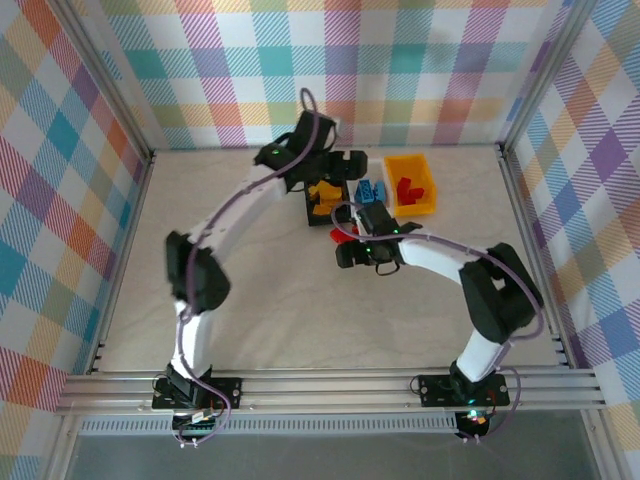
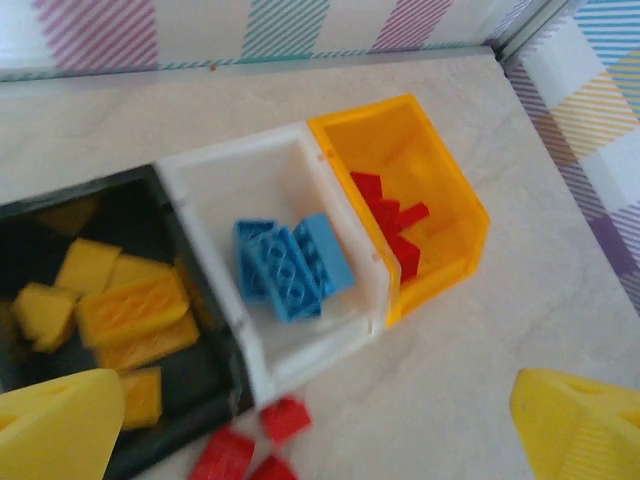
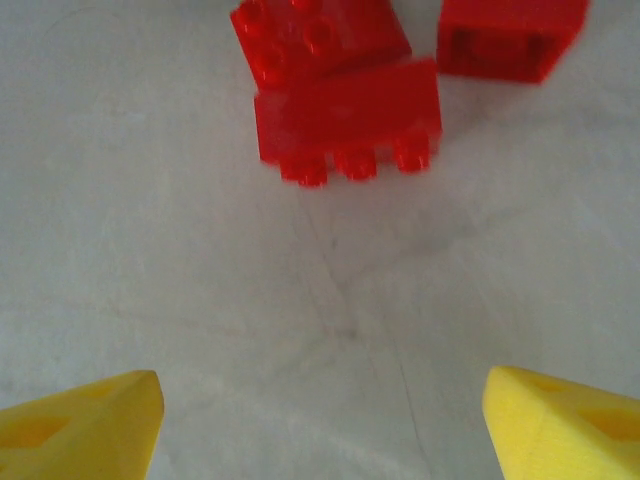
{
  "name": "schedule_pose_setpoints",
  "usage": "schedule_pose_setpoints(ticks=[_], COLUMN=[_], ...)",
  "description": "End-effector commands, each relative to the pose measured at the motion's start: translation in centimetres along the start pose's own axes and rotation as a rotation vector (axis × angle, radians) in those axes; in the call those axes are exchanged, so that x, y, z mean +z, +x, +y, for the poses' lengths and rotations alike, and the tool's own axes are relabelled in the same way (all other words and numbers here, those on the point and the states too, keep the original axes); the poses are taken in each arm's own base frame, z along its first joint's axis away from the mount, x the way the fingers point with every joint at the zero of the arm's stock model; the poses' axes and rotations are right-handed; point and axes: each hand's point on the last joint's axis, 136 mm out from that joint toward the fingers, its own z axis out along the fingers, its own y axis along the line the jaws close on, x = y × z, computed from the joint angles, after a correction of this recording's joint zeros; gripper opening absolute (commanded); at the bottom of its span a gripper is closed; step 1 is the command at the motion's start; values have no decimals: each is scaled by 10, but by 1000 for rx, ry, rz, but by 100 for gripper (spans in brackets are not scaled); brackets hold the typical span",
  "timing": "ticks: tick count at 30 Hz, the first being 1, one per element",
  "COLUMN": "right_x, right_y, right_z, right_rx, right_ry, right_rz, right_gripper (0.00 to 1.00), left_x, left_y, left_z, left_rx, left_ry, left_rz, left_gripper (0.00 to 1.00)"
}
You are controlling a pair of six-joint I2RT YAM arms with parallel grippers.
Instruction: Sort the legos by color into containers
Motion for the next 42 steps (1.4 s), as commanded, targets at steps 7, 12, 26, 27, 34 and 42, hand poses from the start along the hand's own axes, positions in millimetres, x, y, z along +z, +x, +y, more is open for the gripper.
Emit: schedule_pose_setpoints(ticks=[7, 12, 26, 27, 34, 42], right_x=[40, 55, 1, -9, -81, -110], right_y=[-41, -51, -35, -32, -37, -117], right_z=[-4, -4, -10, -11, -56, -131], right_rx=[-105, -117, -50, -42, 54, 205], right_ry=[98, 110, 143, 142, 225, 315], right_rz=[1, 13, -39, -50, -153, -271], right_gripper=[84, 82, 48, 48, 49, 50], left_x=[-77, -102, -107, -105, -82, -43], left_y=[66, 93, 123, 124, 153, 195], left_z=[88, 111, 130, 130, 122, 82], left_rx=[-83, -131, -188, -191, -197, -107], left_ry=[-158, -179, -184, -183, -145, -111], left_rz=[13, 22, 57, 60, 126, 234], left_gripper=[100, 100, 100, 100, 100, 99])
